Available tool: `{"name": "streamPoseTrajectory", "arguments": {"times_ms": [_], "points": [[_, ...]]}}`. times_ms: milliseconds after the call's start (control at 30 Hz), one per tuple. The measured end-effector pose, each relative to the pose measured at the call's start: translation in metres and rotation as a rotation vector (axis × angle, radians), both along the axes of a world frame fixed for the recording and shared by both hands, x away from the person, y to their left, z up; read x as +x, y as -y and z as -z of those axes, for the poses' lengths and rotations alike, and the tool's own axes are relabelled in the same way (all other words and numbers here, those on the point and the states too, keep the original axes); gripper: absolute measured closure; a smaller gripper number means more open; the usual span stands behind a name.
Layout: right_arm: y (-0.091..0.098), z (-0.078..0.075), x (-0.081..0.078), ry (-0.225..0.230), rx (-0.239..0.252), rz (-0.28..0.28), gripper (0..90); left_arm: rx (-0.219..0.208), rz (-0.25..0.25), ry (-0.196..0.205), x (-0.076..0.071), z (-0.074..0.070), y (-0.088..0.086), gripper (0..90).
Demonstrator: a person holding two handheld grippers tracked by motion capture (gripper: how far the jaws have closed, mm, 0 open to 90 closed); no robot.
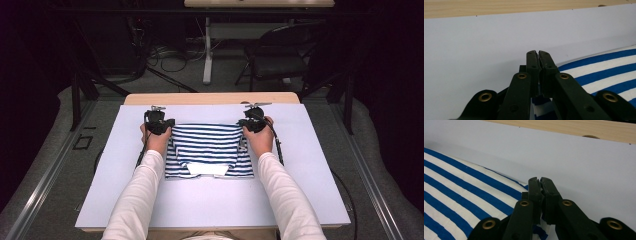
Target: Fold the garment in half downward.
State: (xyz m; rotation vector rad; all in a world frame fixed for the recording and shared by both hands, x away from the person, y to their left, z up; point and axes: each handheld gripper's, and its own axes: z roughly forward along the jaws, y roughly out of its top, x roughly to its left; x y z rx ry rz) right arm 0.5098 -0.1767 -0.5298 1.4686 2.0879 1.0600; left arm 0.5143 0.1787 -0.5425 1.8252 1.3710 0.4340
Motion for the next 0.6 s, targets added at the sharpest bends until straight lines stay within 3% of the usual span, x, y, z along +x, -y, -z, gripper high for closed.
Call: {"name": "streamPoseTrajectory", "arguments": {"times_ms": [333, 600], "points": [[-0.0011, 0.0015, 0.0000, 0.006, -0.002, 0.004, 83.9, 0.006, -0.008, -0.004, 0.0001, 0.0011, 0.0009, 84.6], [-0.0017, 0.0002, -0.0013, 0.021, -0.011, 0.012, 71.8, 0.032, -0.021, 0.006, -0.0007, -0.0019, -0.0026, 77.5]]}}
